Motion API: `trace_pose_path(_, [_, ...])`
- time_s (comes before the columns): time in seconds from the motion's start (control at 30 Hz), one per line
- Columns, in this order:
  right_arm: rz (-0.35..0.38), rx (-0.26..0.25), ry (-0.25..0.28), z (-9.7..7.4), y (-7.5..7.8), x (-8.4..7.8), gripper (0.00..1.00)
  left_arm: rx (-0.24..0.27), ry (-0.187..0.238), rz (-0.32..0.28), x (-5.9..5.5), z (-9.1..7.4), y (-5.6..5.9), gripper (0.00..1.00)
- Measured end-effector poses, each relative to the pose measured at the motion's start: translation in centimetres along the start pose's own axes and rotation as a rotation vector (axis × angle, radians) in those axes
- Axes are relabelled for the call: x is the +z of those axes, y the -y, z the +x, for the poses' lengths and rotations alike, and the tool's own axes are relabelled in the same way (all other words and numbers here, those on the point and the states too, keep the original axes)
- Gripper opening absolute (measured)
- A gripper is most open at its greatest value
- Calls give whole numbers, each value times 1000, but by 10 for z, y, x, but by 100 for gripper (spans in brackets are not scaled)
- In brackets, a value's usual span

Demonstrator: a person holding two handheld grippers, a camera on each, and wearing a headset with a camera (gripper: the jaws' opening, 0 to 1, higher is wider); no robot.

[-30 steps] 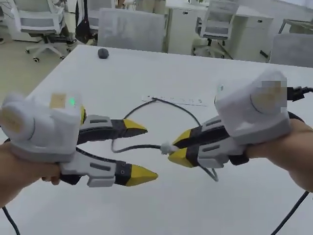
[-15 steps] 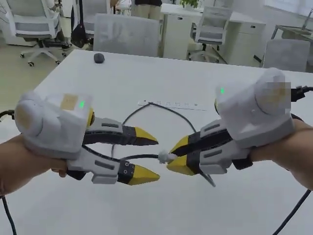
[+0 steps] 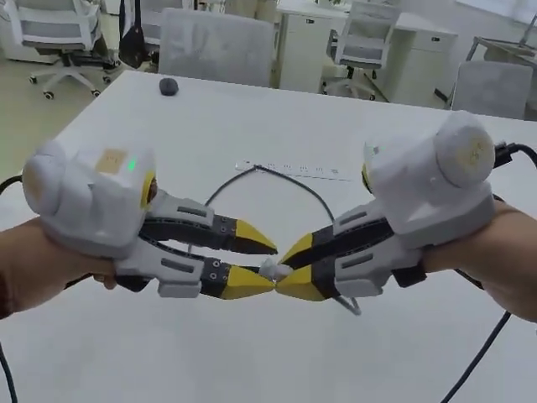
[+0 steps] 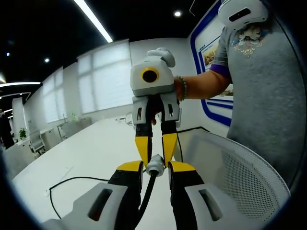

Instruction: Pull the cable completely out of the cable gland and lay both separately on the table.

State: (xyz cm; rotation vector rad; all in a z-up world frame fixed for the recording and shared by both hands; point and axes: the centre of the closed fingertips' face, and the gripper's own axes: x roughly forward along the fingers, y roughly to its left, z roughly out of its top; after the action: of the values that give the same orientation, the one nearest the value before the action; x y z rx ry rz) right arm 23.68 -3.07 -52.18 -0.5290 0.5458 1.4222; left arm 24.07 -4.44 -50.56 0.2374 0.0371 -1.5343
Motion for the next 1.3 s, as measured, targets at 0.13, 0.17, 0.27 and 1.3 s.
trace_pose_path(0.13, [-5, 18, 5, 1, -3, -1, 8, -7, 10, -13, -2, -1, 2, 17])
trace_pose_path(0.17, [-1, 19, 9, 0, -3, 0, 8, -9, 23, -22, -1, -1, 1, 17])
trace_pose_path(0.27, [-5, 27, 25, -1, -3, 1, 8, -6, 49, -38, 0, -2, 1, 17])
trace_pose_path(1.3, [36, 104, 133, -7, -5, 3, 8, 16, 78, 7, 0, 2, 5, 15])
